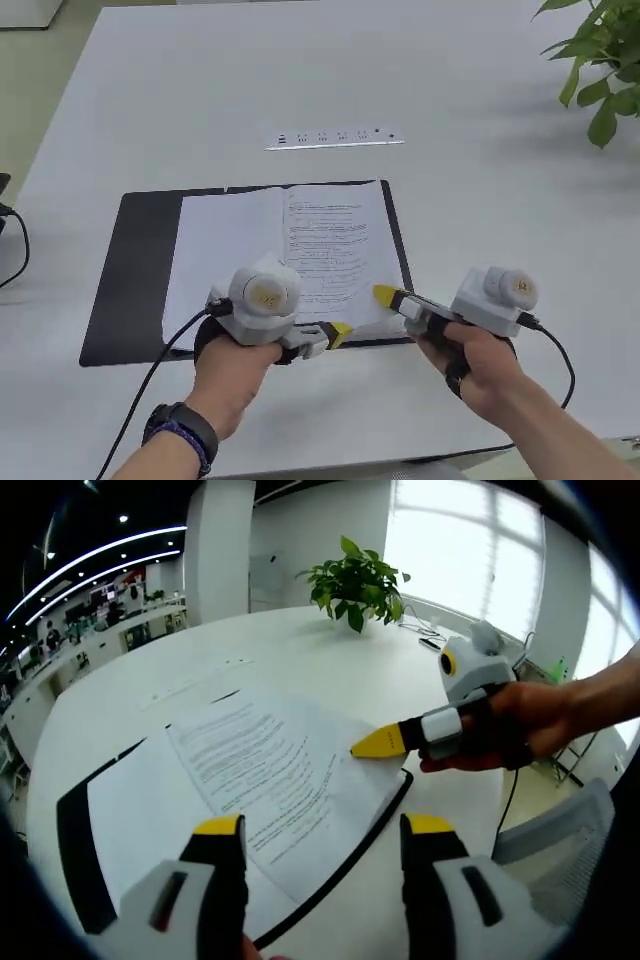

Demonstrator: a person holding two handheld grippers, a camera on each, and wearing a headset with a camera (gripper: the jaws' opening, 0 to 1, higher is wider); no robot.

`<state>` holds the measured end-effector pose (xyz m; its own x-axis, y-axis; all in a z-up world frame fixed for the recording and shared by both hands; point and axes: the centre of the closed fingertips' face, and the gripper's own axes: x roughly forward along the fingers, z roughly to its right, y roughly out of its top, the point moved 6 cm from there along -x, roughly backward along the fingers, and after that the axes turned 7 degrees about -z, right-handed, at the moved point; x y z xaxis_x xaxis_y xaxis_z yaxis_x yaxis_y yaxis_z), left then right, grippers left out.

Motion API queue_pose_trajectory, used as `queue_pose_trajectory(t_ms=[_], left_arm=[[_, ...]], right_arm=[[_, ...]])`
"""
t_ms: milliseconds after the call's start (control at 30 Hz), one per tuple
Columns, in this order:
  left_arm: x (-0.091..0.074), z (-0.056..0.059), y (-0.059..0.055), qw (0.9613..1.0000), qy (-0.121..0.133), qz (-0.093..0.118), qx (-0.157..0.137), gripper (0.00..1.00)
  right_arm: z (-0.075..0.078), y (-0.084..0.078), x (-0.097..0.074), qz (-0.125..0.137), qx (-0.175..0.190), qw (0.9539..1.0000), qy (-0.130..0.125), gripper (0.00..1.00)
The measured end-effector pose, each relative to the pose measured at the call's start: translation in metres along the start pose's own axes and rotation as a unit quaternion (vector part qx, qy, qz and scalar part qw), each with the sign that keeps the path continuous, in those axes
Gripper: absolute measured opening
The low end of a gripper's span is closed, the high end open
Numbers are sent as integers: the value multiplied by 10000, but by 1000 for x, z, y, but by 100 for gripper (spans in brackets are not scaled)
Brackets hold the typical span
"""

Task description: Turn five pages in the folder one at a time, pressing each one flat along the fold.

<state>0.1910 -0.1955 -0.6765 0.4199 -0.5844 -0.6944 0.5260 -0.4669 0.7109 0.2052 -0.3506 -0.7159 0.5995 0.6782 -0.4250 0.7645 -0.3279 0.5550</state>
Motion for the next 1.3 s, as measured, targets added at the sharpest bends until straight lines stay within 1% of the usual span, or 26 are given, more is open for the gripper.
queue_pose_trajectory(t_ms=[233, 333, 467, 500, 633, 700, 800, 900, 1000, 1100, 1300], left_arm=[[-20, -2, 5, 9998, 72, 202, 21, 63], [-30, -7, 6, 9995, 135, 270, 41, 63], [-41, -14, 3, 9993, 213, 317, -49, 63], [-45, -16, 2, 9990, 242, 360, -83, 63], [-57, -21, -3, 9985, 330, 420, -146, 64], [-63, -24, -5, 9981, 370, 459, -181, 64], [-72, -28, -10, 9976, 438, 485, -209, 64], [-78, -33, -14, 9971, 501, 514, -254, 64], [-89, -39, -21, 9961, 591, 563, -332, 64], [-95, -43, -25, 9954, 641, 595, -390, 64], [-106, -52, -35, 9942, 746, 626, -456, 64]], right_arm=[[-15, 4, 3, 53, -121, 9999, 94, 0], [-24, 7, 7, 50, -197, 9997, 147, 0], [-35, 9, 11, 45, -280, 9994, 200, 0], [-38, 9, 13, 41, -326, 9992, 227, 0], [-53, 9, 20, 22, -436, 9986, 306, 0], [-59, 7, 24, -37, -470, 9983, 336, 0], [-68, 4, 33, -134, -556, 9976, 402, 0], [-76, 3, 38, -165, -599, 9970, 452, 0], [-87, 2, 46, -194, -646, 9964, 522, 0], [-97, 2, 53, -245, -728, 9953, 588, 0], [-113, 0, 65, -306, -837, 9935, 701, 0]])
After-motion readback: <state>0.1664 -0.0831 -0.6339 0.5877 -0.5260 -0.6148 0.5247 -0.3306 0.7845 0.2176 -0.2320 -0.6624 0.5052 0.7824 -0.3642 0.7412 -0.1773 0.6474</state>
